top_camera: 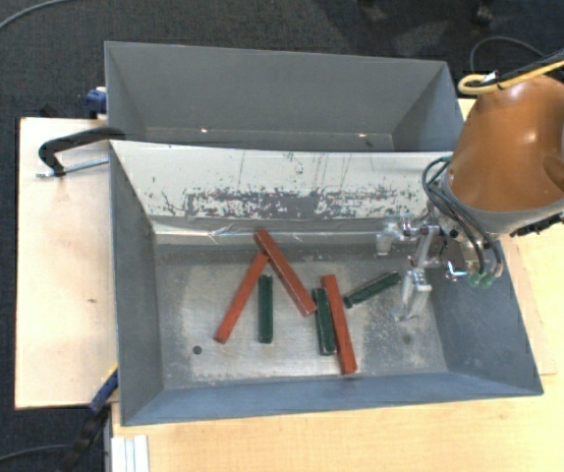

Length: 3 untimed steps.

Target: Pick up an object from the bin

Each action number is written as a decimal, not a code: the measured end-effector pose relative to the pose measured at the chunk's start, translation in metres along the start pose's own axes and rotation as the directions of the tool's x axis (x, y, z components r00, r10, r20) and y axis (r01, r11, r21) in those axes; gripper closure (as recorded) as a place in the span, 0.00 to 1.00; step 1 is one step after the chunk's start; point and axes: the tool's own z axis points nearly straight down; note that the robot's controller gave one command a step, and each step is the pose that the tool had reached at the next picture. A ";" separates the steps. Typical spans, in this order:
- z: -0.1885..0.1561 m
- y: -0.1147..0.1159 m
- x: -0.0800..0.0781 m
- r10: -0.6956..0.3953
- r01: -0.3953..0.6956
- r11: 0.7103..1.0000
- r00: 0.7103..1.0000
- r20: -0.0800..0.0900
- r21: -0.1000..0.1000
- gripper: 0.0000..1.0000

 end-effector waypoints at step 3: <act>0.133 0.046 0.004 -0.222 0.222 0.975 0.975 0.003 -0.001 0.00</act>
Offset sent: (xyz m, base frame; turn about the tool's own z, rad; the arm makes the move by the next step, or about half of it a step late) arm -0.0054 0.0447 -0.1341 -0.2239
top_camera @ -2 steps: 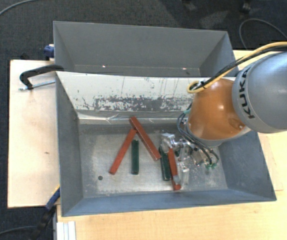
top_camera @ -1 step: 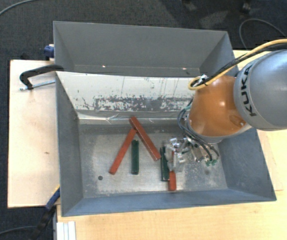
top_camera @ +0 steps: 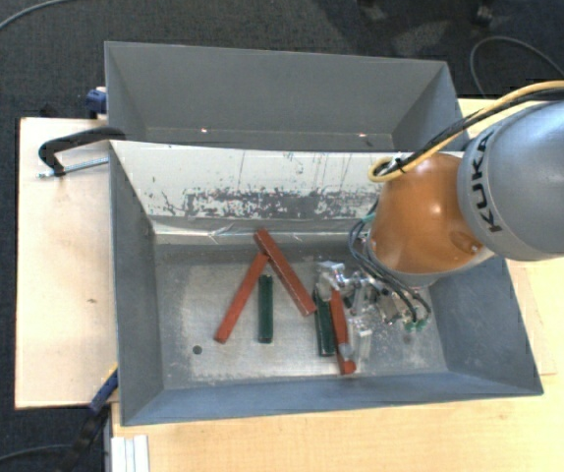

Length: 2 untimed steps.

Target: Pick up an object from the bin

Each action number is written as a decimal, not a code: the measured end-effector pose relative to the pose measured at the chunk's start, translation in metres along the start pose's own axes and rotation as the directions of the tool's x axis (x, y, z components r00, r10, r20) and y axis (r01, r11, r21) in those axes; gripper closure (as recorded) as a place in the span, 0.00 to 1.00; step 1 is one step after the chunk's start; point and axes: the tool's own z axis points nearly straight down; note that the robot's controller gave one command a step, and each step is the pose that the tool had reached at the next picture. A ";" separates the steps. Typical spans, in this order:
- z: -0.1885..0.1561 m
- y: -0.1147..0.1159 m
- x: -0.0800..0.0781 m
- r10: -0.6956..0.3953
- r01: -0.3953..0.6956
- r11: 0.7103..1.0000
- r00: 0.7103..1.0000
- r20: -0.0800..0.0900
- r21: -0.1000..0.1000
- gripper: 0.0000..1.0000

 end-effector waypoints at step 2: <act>-0.012 0.021 -0.006 -0.146 0.146 0.989 0.989 0.002 0.000 1.00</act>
Offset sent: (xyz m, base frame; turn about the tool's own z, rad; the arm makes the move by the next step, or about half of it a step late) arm 0.0000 0.0000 0.0000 0.0000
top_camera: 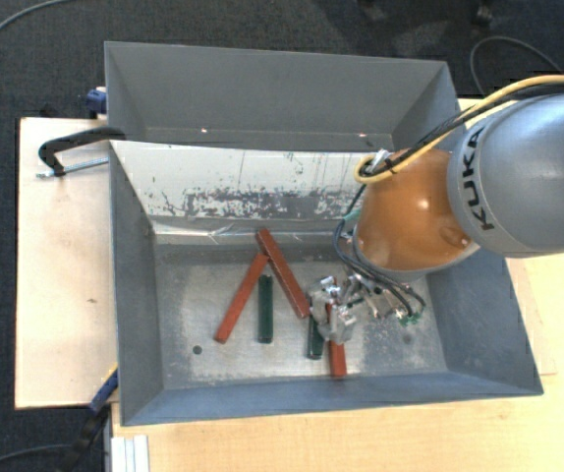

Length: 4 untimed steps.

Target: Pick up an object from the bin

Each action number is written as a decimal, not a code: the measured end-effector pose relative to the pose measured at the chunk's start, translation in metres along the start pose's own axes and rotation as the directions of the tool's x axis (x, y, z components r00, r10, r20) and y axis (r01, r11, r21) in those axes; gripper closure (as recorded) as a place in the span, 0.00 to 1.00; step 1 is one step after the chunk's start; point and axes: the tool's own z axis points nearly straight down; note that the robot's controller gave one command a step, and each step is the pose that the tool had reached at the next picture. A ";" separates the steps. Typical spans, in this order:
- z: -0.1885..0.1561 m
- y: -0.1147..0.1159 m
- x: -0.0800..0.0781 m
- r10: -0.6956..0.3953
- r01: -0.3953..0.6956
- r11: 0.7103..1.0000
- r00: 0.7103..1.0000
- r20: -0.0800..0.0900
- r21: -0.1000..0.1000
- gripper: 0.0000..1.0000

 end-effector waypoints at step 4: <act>0.013 -0.092 0.000 -0.050 0.050 0.999 0.999 -0.002 0.005 0.00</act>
Offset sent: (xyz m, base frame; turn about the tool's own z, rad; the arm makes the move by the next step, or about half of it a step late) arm 0.0000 0.0000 0.0000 0.0000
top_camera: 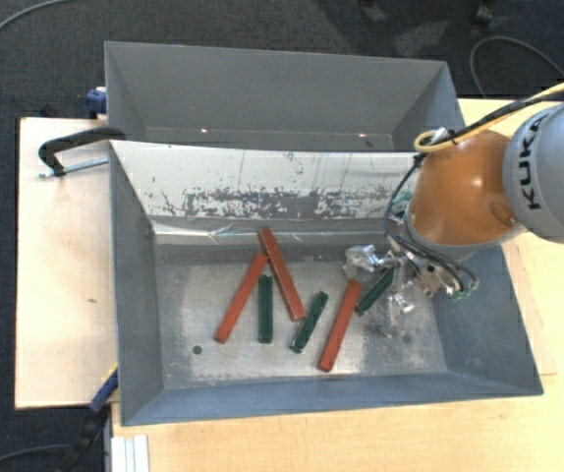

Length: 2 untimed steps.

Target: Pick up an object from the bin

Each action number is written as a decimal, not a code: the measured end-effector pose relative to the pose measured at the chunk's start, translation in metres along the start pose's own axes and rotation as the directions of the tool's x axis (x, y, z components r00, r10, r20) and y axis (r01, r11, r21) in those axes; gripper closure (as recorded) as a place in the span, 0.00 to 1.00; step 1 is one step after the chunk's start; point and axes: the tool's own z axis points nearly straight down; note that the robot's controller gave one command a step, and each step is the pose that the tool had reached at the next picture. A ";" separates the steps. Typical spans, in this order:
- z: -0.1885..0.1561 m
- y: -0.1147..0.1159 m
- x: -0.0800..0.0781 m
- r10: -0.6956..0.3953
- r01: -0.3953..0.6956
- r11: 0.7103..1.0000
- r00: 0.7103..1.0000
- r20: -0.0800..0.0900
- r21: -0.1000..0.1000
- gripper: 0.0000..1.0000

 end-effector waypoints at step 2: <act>-0.103 0.000 -0.015 -0.031 0.031 1.000 0.999 0.007 0.000 1.00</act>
Offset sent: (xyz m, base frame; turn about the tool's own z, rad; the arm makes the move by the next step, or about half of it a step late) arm 0.0000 0.0000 0.0000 0.0000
